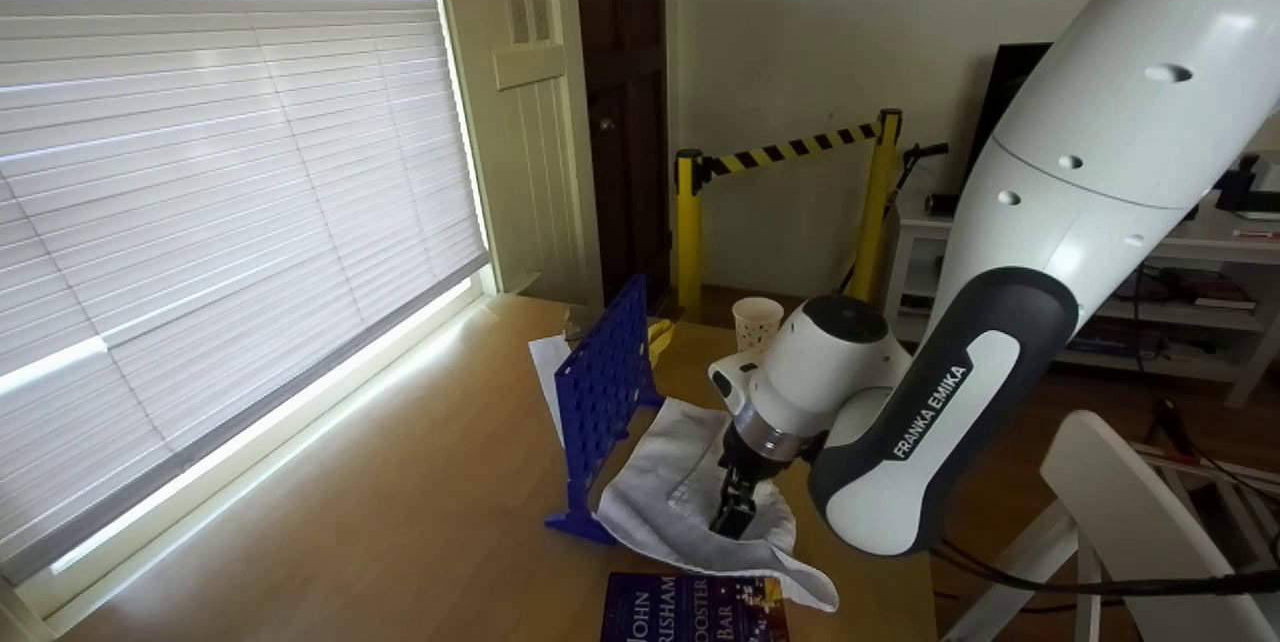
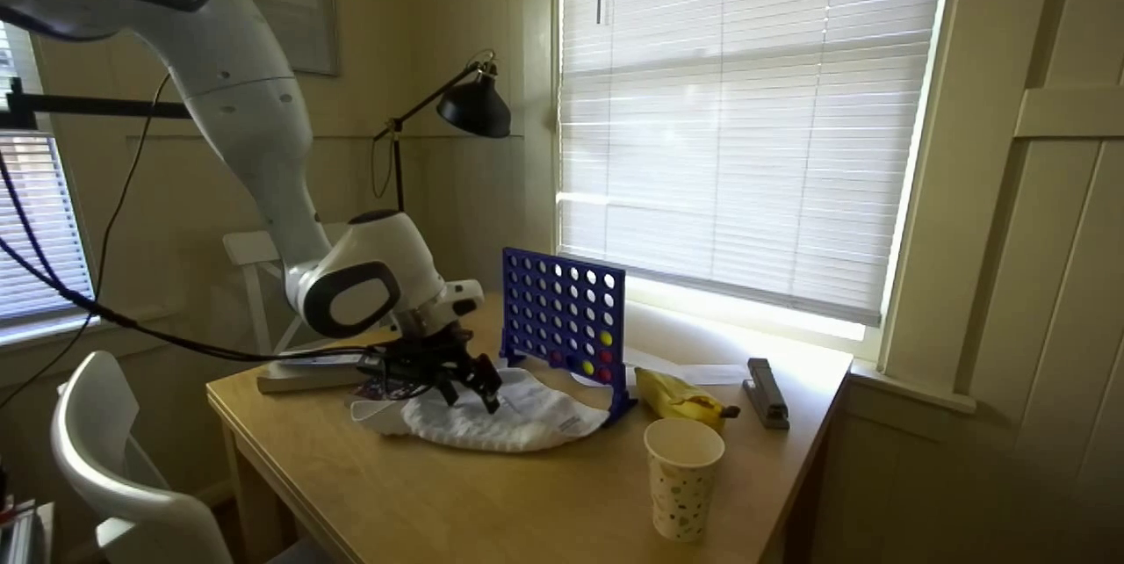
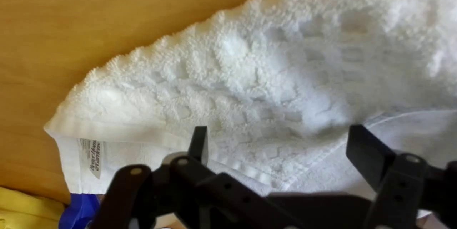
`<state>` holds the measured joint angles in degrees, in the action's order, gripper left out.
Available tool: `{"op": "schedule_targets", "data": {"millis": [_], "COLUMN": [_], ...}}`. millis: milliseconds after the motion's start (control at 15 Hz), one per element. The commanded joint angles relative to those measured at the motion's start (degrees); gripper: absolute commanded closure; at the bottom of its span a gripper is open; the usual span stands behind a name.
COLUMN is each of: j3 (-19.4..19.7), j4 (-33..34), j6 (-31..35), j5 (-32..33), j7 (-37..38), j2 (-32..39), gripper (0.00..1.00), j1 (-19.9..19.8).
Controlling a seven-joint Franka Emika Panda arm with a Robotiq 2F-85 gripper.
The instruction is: Move the white towel to the right
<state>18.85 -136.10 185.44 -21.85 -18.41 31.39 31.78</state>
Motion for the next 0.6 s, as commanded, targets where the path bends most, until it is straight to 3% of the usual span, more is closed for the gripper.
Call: {"op": "schedule_targets", "data": {"millis": [0,67,133,533], "j3": [2.79,2.82,2.52,0.85], "j4": [6.36,7.43,8.26,10.27], "j6": [-3.95,-4.74,-5.71,-10.11], "j5": [7.87,9.69,11.27,17.71], "j7": [10.95,13.33,15.18,22.25], "j2": [4.9,5.42,5.8,5.13], "gripper": [0.0,0.25,0.27,0.69], "j1": [0.15,-0.37,-1.21,-4.21]}}
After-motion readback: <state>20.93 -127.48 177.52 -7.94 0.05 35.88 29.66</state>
